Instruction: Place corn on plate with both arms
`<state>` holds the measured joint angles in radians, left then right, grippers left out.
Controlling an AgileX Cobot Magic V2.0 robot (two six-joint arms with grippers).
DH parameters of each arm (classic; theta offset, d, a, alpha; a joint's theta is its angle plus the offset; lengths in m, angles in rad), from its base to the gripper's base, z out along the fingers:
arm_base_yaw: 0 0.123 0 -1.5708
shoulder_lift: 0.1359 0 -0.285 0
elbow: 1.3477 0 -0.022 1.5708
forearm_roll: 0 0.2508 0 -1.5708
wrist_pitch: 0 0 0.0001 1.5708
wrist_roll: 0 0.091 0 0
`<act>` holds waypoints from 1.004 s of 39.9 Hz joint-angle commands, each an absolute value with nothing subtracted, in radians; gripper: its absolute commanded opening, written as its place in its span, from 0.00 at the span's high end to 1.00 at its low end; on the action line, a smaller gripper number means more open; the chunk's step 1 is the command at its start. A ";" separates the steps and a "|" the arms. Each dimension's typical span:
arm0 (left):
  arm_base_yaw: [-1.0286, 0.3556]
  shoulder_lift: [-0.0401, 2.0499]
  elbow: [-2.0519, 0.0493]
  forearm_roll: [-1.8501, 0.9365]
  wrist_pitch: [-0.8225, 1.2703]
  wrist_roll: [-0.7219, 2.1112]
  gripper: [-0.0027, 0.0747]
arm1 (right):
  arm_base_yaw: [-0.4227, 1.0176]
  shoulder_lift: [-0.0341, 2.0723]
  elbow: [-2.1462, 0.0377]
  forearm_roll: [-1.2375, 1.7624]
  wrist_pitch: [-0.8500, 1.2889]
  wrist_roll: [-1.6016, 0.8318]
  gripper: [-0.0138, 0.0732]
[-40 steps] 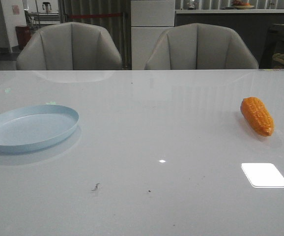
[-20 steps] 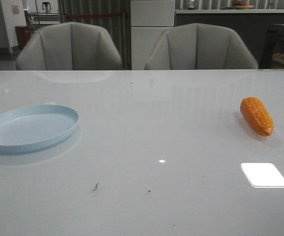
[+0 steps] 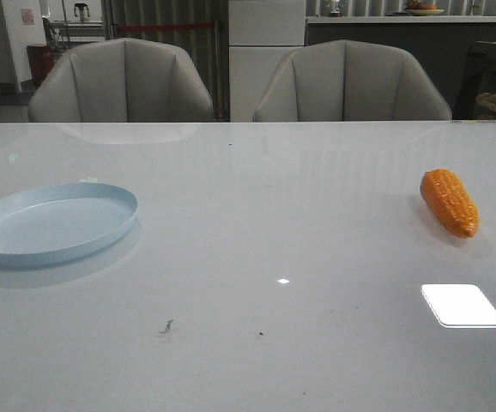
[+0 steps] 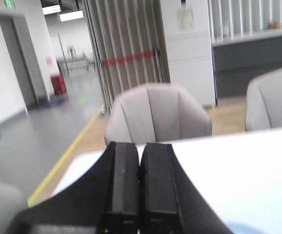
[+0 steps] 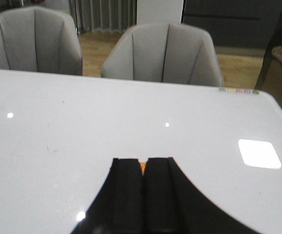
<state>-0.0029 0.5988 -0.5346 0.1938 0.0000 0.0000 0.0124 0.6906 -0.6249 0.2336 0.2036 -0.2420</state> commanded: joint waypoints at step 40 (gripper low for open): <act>-0.009 0.940 -0.572 0.101 -0.103 -0.007 0.37 | 0.015 0.934 -0.660 0.237 0.120 -0.238 0.26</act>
